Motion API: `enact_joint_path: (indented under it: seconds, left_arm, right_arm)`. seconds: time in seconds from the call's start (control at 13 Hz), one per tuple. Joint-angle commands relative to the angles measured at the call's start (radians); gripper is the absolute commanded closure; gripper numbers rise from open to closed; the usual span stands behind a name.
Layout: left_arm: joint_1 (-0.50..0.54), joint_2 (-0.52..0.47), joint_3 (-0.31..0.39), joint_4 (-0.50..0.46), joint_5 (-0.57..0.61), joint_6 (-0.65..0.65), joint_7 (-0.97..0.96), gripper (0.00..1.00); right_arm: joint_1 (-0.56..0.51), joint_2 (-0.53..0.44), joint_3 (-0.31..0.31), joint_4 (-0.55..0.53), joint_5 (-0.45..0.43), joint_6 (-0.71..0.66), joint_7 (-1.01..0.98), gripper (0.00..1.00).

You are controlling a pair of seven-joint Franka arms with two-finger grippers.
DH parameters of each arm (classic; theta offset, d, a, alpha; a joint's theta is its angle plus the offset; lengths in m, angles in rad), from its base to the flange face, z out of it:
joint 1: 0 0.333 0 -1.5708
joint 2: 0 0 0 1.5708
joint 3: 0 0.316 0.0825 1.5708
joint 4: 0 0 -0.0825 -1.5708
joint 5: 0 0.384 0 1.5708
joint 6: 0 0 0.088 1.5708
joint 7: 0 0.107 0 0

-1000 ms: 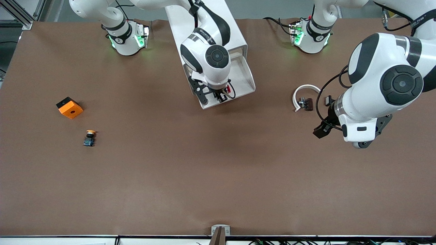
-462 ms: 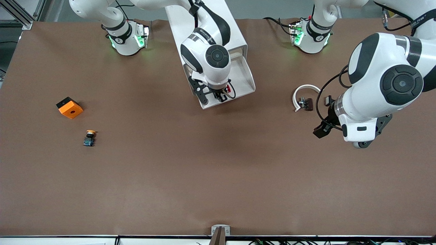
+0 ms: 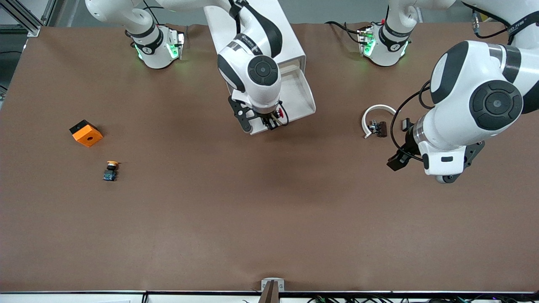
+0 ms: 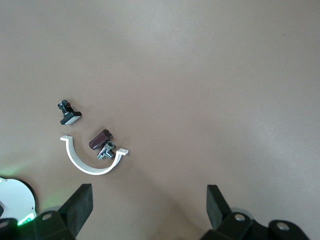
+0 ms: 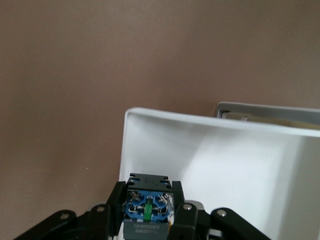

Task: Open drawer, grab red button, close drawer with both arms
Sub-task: 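Close the right gripper on the red button and lift it, then carry the button out with the right gripper while the left gripper reaches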

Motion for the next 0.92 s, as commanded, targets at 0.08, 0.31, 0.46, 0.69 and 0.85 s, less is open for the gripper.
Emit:
enact_joint_path:
  seconds: [0.08,0.31,0.46,0.69,0.85]
  left_arm:
    - [0.0,-0.029,-0.001,-0.027,0.022,0.004,0.017,0.0]
    - [-0.002,-0.026,-0.001,-0.027,0.022,0.004,0.017,0.0]
    - [-0.002,-0.026,-0.001,-0.027,0.021,0.004,0.016,0.0]
    - [-0.012,-0.023,-0.005,-0.027,0.021,0.009,0.014,0.0]
    - [-0.019,-0.015,-0.01,-0.038,0.01,0.031,0.014,0.0]
  right_arm:
    - [-0.094,-0.091,0.012,0.041,0.022,-0.102,-0.09,0.8]
    - [-0.128,-0.157,0.001,0.043,0.011,-0.171,-0.262,0.8]
    - [-0.168,-0.183,0.001,0.043,-0.048,-0.223,-0.406,0.8]
    - [-0.24,-0.208,0.001,0.036,-0.125,-0.251,-0.603,0.8]
    - [-0.318,-0.21,0.001,0.036,-0.126,-0.257,-0.783,0.8]
